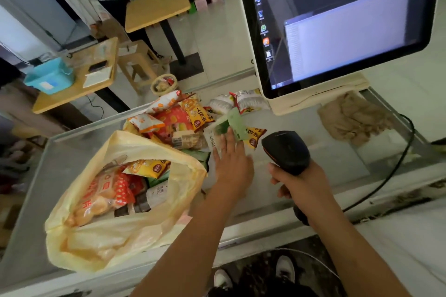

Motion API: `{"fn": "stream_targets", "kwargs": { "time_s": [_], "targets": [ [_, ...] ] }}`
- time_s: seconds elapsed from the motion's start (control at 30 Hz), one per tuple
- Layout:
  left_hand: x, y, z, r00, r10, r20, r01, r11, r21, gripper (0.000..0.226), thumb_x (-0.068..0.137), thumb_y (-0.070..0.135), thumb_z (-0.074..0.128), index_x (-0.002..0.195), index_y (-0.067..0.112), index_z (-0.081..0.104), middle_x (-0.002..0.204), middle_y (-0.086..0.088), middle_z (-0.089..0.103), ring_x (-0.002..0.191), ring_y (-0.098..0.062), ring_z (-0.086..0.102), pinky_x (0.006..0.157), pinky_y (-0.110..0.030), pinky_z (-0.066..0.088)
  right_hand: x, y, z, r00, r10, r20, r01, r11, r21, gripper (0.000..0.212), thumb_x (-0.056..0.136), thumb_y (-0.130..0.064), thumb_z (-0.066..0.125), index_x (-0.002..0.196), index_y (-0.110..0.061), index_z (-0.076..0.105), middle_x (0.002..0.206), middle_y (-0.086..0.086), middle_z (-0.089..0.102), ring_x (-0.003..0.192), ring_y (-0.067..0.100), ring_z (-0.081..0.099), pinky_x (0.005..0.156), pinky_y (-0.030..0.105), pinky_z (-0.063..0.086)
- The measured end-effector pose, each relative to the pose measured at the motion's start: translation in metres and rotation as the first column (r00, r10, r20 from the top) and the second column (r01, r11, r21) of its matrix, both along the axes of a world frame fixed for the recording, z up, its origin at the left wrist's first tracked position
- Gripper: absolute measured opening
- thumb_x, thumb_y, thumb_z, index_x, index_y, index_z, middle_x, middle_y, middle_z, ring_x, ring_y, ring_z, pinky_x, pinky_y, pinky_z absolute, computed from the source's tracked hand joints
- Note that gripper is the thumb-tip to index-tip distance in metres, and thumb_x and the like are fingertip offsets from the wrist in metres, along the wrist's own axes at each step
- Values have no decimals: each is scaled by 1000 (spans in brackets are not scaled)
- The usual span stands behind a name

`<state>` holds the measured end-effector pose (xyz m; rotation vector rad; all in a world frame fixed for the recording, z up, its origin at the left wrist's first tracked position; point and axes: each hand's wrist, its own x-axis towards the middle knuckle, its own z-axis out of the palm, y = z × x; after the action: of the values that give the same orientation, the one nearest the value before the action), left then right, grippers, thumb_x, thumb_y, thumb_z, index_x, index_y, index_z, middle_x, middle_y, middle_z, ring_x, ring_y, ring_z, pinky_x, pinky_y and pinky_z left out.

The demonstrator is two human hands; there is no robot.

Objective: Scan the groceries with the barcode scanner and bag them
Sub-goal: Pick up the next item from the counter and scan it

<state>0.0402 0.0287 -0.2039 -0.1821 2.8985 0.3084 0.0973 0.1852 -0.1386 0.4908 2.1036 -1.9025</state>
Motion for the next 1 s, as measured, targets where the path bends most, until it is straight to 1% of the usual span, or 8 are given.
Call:
{"fn": "stream_targets", "kwargs": {
  "time_s": [0.1, 0.2, 0.33, 0.47, 0.67, 0.8, 0.9, 1.0],
  "targets": [
    [8, 6, 35, 930, 256, -265, -171, 936, 307, 56, 104, 36, 43, 154, 12, 30, 165, -2, 17, 152, -21, 14, 121, -39, 17, 5, -3, 8, 997, -53, -51, 52, 998, -21, 22, 81, -25, 76, 95, -10, 68, 70, 3, 73, 50, 13, 65, 54, 24, 53],
    [16, 8, 66, 781, 522, -344, -189, 722, 666, 36, 97, 27, 62, 129, 12, 59, 133, 0, 55, 121, -14, 51, 96, -22, 39, 10, -11, 23, 978, -155, -142, 150, 988, -43, 23, 80, -26, 77, 98, -15, 67, 74, 0, 73, 63, 13, 70, 57, 23, 55],
    [32, 5, 96, 738, 674, -44, -128, 204, 971, 21, 88, 15, 73, 106, 23, 69, 105, 9, 67, 94, -7, 65, 81, -22, 55, 17, -28, 51, 902, -313, -297, 316, 948, -39, 26, 77, -28, 79, 98, -28, 63, 87, -7, 68, 83, 10, 67, 78, 31, 53],
    [50, -8, 133, 825, 563, 41, -31, -26, 999, 21, 88, 3, 71, 95, 22, 66, 103, -2, 68, 94, -23, 65, 83, -42, 54, 27, -42, 82, 866, -307, -395, 326, 945, -22, 40, 77, -24, 81, 113, -18, 64, 97, 0, 70, 89, 10, 65, 84, 30, 50],
    [71, -44, 187, 889, 458, 30, 36, -136, 990, 25, 95, 15, 65, 111, 25, 49, 112, -13, 66, 98, -23, 66, 85, -43, 54, 59, -76, 119, 763, -380, -523, 409, 910, -64, 31, 72, -17, 84, 99, -20, 67, 87, 4, 70, 80, 19, 66, 76, 32, 52],
    [94, -69, 184, 967, 250, -39, 19, 84, 996, 62, 80, 66, 65, 126, 28, 51, 121, 5, 67, 111, -14, 65, 97, -42, 53, 80, -111, 113, 713, -391, -582, 417, 904, -98, 34, 71, -14, 85, 101, -14, 68, 86, 3, 70, 74, 16, 62, 73, 31, 50],
    [107, -86, 176, 990, 125, -62, 47, 118, 992, 50, 86, 27, 77, 127, 22, 50, 118, 7, 69, 106, -7, 67, 88, -24, 55, 90, -130, 100, 703, -445, -555, 427, 888, -172, 43, 65, -18, 88, 101, -9, 67, 80, 5, 64, 69, 20, 55, 69, 37, 48],
    [112, -110, 176, 974, 157, -163, 129, 206, 970, 53, 78, 8, 82, 122, 23, 56, 112, 5, 73, 104, -12, 69, 92, -40, 57, 93, -133, 99, 737, -370, -565, 384, 918, -101, 40, 70, -16, 86, 105, -11, 68, 88, 8, 70, 76, 19, 62, 73, 31, 48]
  ]
}}
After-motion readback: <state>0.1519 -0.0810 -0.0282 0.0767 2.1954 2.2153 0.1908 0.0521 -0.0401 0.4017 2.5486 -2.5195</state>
